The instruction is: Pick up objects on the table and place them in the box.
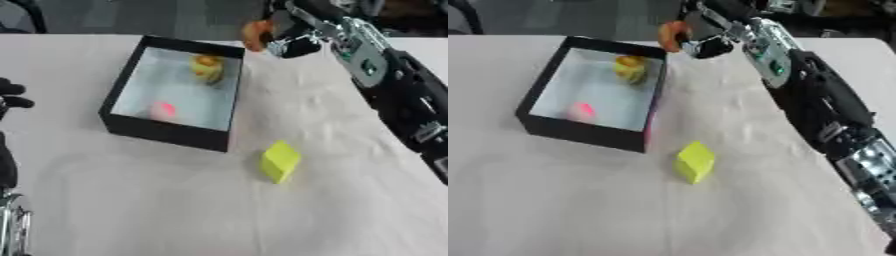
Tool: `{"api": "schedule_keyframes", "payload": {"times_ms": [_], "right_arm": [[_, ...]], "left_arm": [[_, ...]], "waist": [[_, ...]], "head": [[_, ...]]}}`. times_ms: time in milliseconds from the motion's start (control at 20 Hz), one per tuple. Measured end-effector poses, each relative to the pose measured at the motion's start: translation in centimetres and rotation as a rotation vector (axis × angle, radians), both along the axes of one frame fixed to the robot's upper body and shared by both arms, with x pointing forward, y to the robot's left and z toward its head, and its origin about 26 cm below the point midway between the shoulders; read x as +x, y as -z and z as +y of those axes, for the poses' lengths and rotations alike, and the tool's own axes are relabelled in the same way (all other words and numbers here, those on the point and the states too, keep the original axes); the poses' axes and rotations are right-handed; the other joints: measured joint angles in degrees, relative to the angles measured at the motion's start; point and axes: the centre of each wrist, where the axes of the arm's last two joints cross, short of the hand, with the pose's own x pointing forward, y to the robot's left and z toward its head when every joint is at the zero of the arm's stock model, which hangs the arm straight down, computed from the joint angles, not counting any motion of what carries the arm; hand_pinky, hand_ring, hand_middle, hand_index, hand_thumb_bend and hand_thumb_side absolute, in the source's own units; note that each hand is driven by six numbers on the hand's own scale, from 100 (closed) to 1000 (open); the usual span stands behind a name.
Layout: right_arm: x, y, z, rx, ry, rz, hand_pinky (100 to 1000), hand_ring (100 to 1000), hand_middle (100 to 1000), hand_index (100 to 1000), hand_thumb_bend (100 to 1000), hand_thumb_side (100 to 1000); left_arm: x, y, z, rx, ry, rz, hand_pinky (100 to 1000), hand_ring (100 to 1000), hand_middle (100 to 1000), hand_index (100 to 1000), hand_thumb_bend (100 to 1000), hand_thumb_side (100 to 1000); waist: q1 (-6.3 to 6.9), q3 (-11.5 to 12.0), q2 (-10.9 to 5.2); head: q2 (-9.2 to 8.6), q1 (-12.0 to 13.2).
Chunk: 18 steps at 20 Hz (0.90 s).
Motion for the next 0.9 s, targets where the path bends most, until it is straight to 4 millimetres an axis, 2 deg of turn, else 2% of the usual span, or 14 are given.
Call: {"api": "schedule_keyframes", "payload": {"times_ms": [100,150,200,250,300,350,400,500,700,800,900], "right_arm": [[0.3,0.1,1.1,-0.002,-0.038,0.018,817,858,622,267,100,198],[0.5,0.2,1.5,-0.001,-0.053,0.029,818,859,627,325,100,198],[0.6,0.4,1.9,-0.001,-0.066,0.039,819,860,631,385,100,149],[0.7,0.6,2.3,-0.002,-0.080,0.048,823,865,653,520,100,198],[0.8,0.8,2.7,-0.005,-0.092,0.057,823,866,656,535,100,198],[0.8,1.1,3.1,-0.011,-0.103,0.066,829,877,683,649,100,245],[0.9,1.4,3.4,-0.021,-0.111,0.076,830,876,690,730,100,500],[1.0,1.8,3.9,-0.039,-0.124,0.084,829,878,708,860,100,776],[1.1,2.2,4.5,-0.044,-0.128,0.069,829,893,748,926,100,960],[1.0,2.5,4.6,-0.052,-0.128,0.076,832,899,761,937,100,974],[0.9,2.8,4.6,-0.066,-0.131,0.088,836,904,768,943,100,932]], "left_arm": [[-0.2,-0.4,-0.2,-0.004,0.013,-0.018,470,520,478,669,100,923],[-0.3,-0.5,-0.2,-0.005,0.017,-0.027,472,520,478,669,100,922],[-0.3,-0.8,-0.2,-0.005,0.023,-0.036,473,520,478,669,100,940],[-0.4,-1.0,-0.3,-0.006,0.028,-0.046,475,520,478,669,100,920],[-0.5,-1.2,-0.3,-0.008,0.032,-0.055,475,520,478,669,100,920],[-0.5,-1.3,-0.4,-0.009,0.036,-0.062,475,520,478,669,100,920],[-0.6,-1.4,-0.4,-0.010,0.039,-0.065,474,520,478,669,100,921],[-0.6,-1.5,-0.4,-0.011,0.044,-0.068,474,520,478,669,100,921],[-0.7,-1.5,-0.5,-0.016,0.047,-0.071,473,520,478,669,100,922],[-0.7,-1.5,-0.5,-0.018,0.048,-0.070,473,520,478,669,100,922],[-0.7,-1.5,-0.5,-0.018,0.048,-0.070,473,520,478,669,100,922]], "waist": [[0.00,0.35,0.00],[-0.01,0.46,0.00],[-0.01,0.59,0.00],[-0.01,0.70,0.00],[-0.01,0.77,0.04],[-0.02,0.81,0.12],[-0.02,0.85,0.18],[-0.02,0.87,0.20],[-0.13,0.81,0.20],[-0.21,0.72,0.20],[-0.21,0.53,0.20]], "head": [[0.00,-0.35],[0.00,-0.48],[0.00,-0.60],[0.00,-0.69],[0.00,-0.73],[0.00,-0.77],[0.00,-0.85],[0.00,-0.91],[0.00,-0.88],[0.00,-0.85],[0.00,-0.80]]}}
